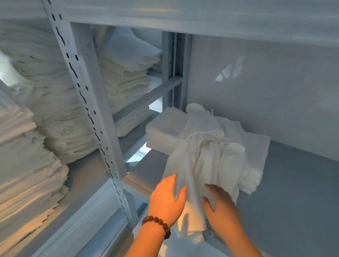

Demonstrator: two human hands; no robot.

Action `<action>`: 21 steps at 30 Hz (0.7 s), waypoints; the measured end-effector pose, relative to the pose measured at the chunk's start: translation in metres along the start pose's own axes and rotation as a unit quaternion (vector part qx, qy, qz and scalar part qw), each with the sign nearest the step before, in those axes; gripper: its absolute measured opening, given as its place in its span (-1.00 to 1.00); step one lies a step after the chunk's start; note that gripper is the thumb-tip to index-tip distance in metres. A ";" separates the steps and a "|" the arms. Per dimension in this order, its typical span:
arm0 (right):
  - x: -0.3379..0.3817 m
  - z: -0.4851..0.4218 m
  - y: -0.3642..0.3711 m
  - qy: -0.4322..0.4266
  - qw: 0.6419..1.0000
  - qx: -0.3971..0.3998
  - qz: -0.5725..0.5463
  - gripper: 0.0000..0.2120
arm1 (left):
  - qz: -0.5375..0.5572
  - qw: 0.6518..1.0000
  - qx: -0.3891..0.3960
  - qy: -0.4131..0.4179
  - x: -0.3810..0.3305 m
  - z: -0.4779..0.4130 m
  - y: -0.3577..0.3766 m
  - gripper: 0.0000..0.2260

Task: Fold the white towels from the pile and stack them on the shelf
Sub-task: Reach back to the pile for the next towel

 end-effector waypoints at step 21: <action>0.036 -0.178 -0.057 -0.023 0.981 -0.104 0.161 -0.69 | -0.044 0.981 0.160 0.097 0.022 -0.195 0.012 -0.46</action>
Point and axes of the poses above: each hand's wrist, its own z-axis away from the middle knuckle, its own y-axis out of the palm, x = y × z, the point moved 4 cm from there along -z, towards the middle knuckle, and after that the axes turned 11 degrees about y, right-handed, at the moved point
